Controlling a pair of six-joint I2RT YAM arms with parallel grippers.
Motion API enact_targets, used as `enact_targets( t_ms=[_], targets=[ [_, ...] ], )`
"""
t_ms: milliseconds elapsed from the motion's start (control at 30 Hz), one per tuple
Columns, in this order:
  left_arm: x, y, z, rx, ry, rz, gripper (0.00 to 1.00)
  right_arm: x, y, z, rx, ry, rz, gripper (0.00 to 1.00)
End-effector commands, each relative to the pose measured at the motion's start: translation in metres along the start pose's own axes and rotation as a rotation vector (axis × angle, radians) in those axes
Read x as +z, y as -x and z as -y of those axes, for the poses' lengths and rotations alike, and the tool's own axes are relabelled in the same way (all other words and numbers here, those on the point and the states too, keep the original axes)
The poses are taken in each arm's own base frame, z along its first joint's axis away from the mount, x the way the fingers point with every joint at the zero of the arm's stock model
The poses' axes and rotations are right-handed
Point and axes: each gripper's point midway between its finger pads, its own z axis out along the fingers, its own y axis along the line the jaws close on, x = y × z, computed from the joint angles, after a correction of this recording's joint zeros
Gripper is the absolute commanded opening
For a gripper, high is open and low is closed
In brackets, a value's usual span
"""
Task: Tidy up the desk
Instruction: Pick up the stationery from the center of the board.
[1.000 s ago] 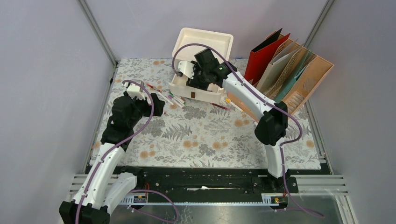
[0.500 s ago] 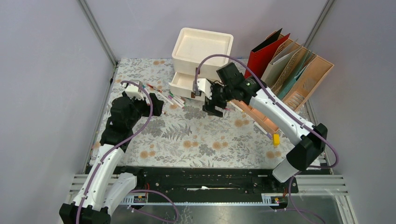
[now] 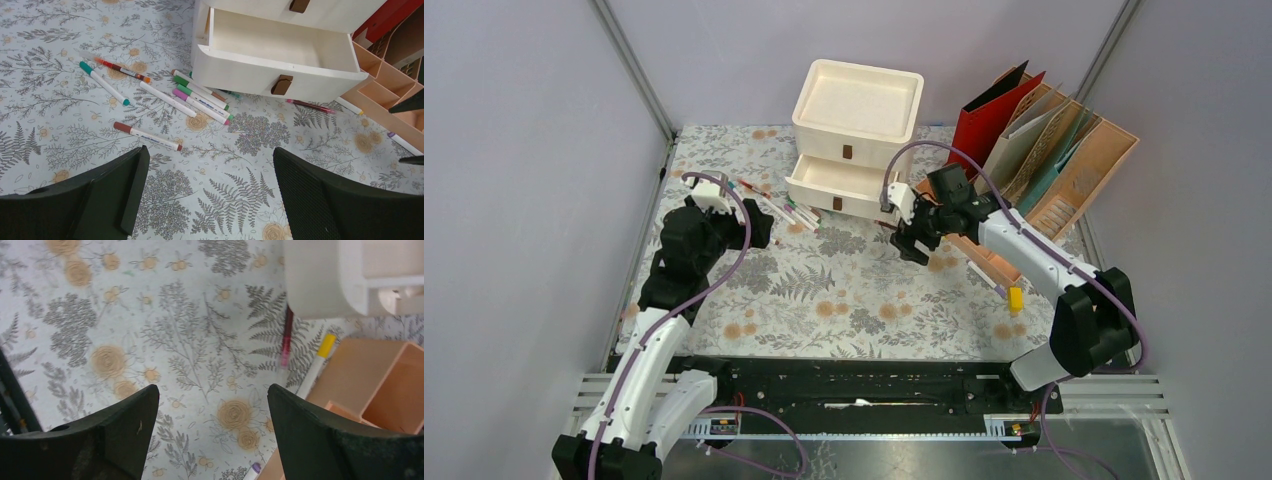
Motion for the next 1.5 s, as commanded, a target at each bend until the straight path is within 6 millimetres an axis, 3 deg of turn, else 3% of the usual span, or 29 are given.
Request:
enact_targets(
  t_ms=[0, 300, 433, 633, 833, 1233, 1467],
  targets=[
    [0.002, 0.01, -0.002, 0.004, 0.005, 0.039, 0.99, -0.008, 0.021, 0.039, 0.056, -0.16, 0.149, 0.86],
    [0.002, 0.01, -0.002, 0.003, 0.003, 0.039, 0.99, 0.014, 0.017, 0.076, 0.187, -0.18, 0.285, 0.84],
    [0.001, 0.01, -0.002, 0.003, 0.005, 0.041, 0.99, 0.033, 0.01, 0.087, 0.178, -0.185, 0.296, 0.79],
    [0.001, 0.01, -0.003, 0.004, 0.008, 0.042, 0.99, 0.054, -0.028, 0.088, 0.063, -0.205, 0.187, 0.71],
    [0.003, 0.009, -0.003, -0.002, 0.005, 0.033, 0.99, 0.063, -0.052, 0.093, -0.05, -0.244, 0.12, 0.65],
    [0.005, 0.007, -0.006, -0.004, 0.012, 0.027, 0.99, 0.088, -0.055, 0.101, -0.077, -0.225, 0.142, 0.62],
    [0.004, 0.008, -0.006, -0.005, 0.01, 0.027, 0.99, 0.096, -0.064, 0.102, -0.055, -0.226, 0.118, 0.53]
  ],
)
